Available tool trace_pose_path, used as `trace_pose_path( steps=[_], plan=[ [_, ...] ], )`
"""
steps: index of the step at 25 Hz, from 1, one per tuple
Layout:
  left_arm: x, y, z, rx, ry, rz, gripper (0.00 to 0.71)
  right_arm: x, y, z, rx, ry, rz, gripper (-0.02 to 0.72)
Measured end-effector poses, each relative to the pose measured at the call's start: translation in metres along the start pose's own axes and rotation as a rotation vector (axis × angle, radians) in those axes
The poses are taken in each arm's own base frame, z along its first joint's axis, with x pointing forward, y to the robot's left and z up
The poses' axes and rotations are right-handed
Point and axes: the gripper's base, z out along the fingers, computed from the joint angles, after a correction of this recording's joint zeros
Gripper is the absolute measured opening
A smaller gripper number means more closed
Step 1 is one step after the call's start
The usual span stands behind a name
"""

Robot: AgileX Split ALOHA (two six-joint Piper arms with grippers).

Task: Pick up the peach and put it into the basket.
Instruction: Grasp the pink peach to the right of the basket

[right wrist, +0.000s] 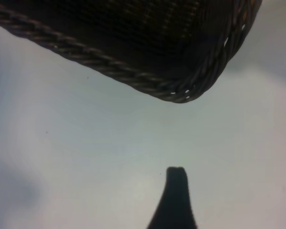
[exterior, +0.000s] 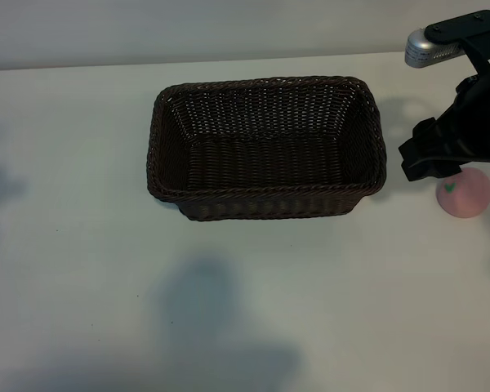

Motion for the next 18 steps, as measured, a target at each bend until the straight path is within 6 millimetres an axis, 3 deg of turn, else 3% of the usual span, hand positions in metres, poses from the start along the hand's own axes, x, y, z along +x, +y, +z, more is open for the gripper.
trace_pose_path(
  steps=[3, 8, 13, 18],
  plan=[
    [0.032, -0.002, -0.029, -0.022, -0.089, 0.009, 0.598, 0.000, 0.000, 0.000, 0.000, 0.000, 0.000, 0.595],
    [0.079, -0.003, -0.040, -0.048, -0.143, 0.007, 0.598, 0.000, 0.000, 0.000, 0.000, 0.001, 0.000, 0.595],
    [0.129, -0.006, -0.044, -0.052, -0.217, 0.011, 0.598, 0.000, 0.000, 0.000, 0.000, 0.001, 0.000, 0.595],
    [0.170, -0.008, -0.032, -0.054, -0.242, 0.010, 0.598, 0.000, 0.000, 0.000, 0.000, 0.001, 0.000, 0.595]
  ],
)
